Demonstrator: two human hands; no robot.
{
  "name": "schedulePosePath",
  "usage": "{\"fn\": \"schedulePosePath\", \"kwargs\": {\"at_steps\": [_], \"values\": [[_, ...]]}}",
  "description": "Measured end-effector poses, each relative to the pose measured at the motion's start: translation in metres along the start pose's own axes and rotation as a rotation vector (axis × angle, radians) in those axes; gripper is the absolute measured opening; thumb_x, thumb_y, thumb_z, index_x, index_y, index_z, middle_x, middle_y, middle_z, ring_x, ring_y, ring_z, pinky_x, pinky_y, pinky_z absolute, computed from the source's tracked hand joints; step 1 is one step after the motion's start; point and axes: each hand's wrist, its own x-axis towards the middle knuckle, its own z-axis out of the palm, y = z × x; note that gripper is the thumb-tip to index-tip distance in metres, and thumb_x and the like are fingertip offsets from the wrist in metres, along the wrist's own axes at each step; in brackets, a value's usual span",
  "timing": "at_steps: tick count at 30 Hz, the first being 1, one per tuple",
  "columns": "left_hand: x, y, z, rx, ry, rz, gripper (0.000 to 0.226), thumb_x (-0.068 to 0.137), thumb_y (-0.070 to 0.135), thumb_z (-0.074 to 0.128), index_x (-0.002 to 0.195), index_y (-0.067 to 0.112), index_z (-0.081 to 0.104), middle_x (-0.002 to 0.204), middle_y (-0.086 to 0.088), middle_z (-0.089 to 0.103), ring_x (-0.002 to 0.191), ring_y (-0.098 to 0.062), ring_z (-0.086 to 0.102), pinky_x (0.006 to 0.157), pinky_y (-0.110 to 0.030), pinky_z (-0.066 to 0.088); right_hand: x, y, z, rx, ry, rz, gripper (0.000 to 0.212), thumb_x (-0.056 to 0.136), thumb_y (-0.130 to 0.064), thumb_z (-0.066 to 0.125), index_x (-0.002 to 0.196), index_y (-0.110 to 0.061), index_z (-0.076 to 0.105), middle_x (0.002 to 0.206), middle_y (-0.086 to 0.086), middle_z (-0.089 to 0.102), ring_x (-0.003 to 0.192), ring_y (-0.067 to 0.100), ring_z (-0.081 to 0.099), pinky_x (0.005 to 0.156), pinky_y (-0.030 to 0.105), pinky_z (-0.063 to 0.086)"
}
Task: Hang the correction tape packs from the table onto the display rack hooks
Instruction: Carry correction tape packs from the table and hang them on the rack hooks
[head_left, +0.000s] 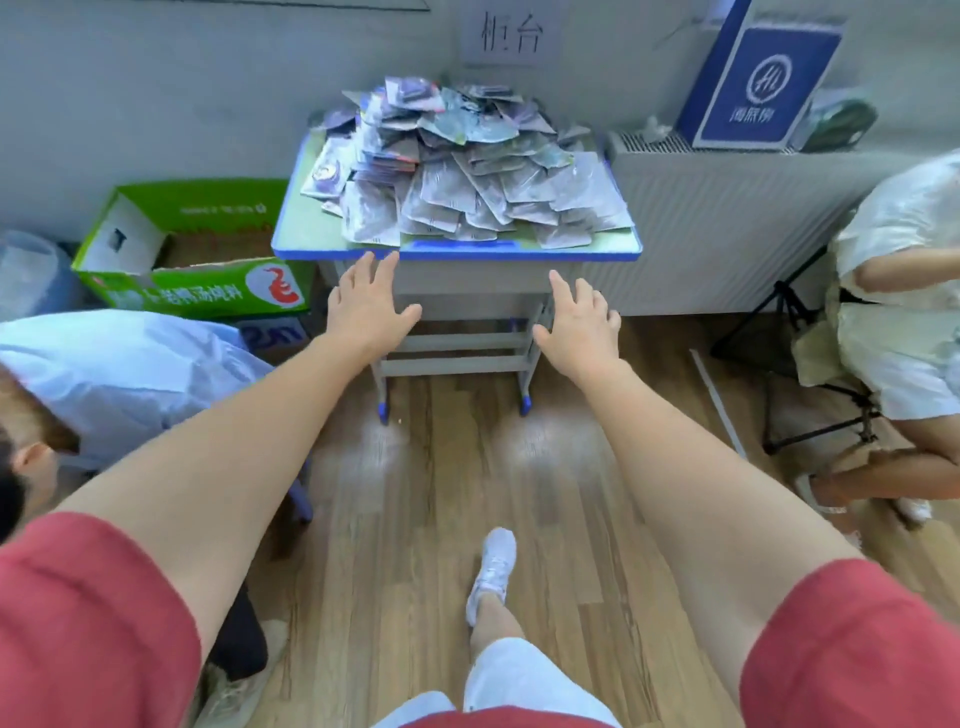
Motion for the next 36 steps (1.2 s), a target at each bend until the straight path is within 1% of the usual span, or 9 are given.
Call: {"fn": "schedulePosePath", "kwargs": {"at_steps": [8,16,19,22,26,28,31,34,36], "values": [[0.155,0.032,-0.033,-0.022,0.065,-0.059,0.071,0.096,0.039,0.05,0.153,0.022,0.011,0.16,-0.01,0.006,0.146,-0.03,0.009,0.117,-0.044,0.012,0.175,-0.012,-0.048,-0.025,0.017,-0.077,0.07,0.098,-0.036,0.045,0.154,-0.024,0.004,0.158,0.014,0.011,0.145,0.032,0.013,0.114,0.05,0.016],[0.276,0.042,-0.046,-0.043,0.077,-0.062,0.071,0.094,0.036,0.052,0.152,0.021,0.015,0.16,-0.01,0.007,0.146,-0.031,0.01,0.117,-0.045,0.014,0.295,-0.039,-0.067,-0.009,0.015,-0.135,0.07,0.097,-0.034,0.046,0.154,-0.025,0.006,0.159,0.013,0.009,0.145,0.031,0.012,0.115,0.049,0.015],[0.329,0.037,-0.045,-0.051,0.086,-0.05,0.071,0.094,0.035,0.053,0.152,0.02,0.016,0.16,-0.012,0.008,0.146,-0.03,0.01,0.118,-0.043,0.013,0.342,-0.051,-0.067,-0.004,0.02,-0.122,0.069,0.097,-0.036,0.047,0.153,-0.025,0.009,0.159,0.014,0.01,0.145,0.032,0.013,0.115,0.048,0.015],[0.385,0.031,-0.05,-0.019,0.098,-0.038,0.069,0.093,0.036,0.054,0.151,0.02,0.02,0.159,-0.013,0.011,0.144,-0.032,0.015,0.116,-0.04,0.015,0.39,-0.062,-0.071,0.016,0.026,-0.09,0.069,0.097,-0.036,0.046,0.153,-0.023,0.009,0.159,0.013,0.01,0.144,0.033,0.013,0.114,0.049,0.016],[0.445,0.025,-0.057,-0.003,0.061,-0.039,0.068,0.092,0.039,0.055,0.15,0.019,0.025,0.159,-0.014,0.013,0.143,-0.032,0.018,0.115,-0.039,0.017,0.441,-0.077,-0.074,0.097,0.043,-0.04,0.068,0.097,-0.036,0.045,0.154,-0.023,0.011,0.157,0.013,0.016,0.141,0.035,0.02,0.113,0.049,0.02],[0.466,0.027,-0.054,0.0,0.046,-0.032,0.069,0.092,0.043,0.055,0.149,0.02,0.026,0.158,-0.014,0.014,0.143,-0.032,0.018,0.116,-0.04,0.016,0.464,-0.083,-0.072,0.121,0.026,-0.007,0.068,0.097,-0.041,0.045,0.154,-0.023,0.012,0.156,0.014,0.018,0.141,0.035,0.021,0.112,0.048,0.022],[0.488,0.034,-0.046,-0.011,-0.016,-0.056,0.07,0.089,0.047,0.057,0.149,0.026,0.027,0.158,-0.011,0.012,0.145,-0.031,0.012,0.116,-0.044,0.014,0.493,-0.092,-0.069,0.195,0.016,0.039,0.07,0.095,-0.048,0.048,0.152,-0.022,0.017,0.155,0.013,0.022,0.14,0.036,0.023,0.11,0.048,0.024],[0.503,0.037,-0.038,0.013,-0.113,-0.123,0.075,0.087,0.054,0.057,0.149,0.028,0.025,0.16,-0.011,0.006,0.146,-0.037,0.002,0.116,-0.05,0.012,0.517,-0.101,-0.067,0.264,0.027,0.076,0.069,0.093,-0.05,0.052,0.148,-0.019,0.025,0.15,0.013,0.029,0.137,0.036,0.03,0.106,0.046,0.029],[0.508,0.038,-0.035,0.022,-0.139,-0.152,0.078,0.085,0.056,0.058,0.149,0.026,0.025,0.16,-0.011,0.005,0.145,-0.042,0.003,0.115,-0.051,0.014,0.532,-0.107,-0.063,0.261,-0.015,0.1,0.076,0.088,-0.058,0.055,0.147,-0.019,0.028,0.149,0.014,0.033,0.136,0.036,0.032,0.106,0.047,0.031]]}}
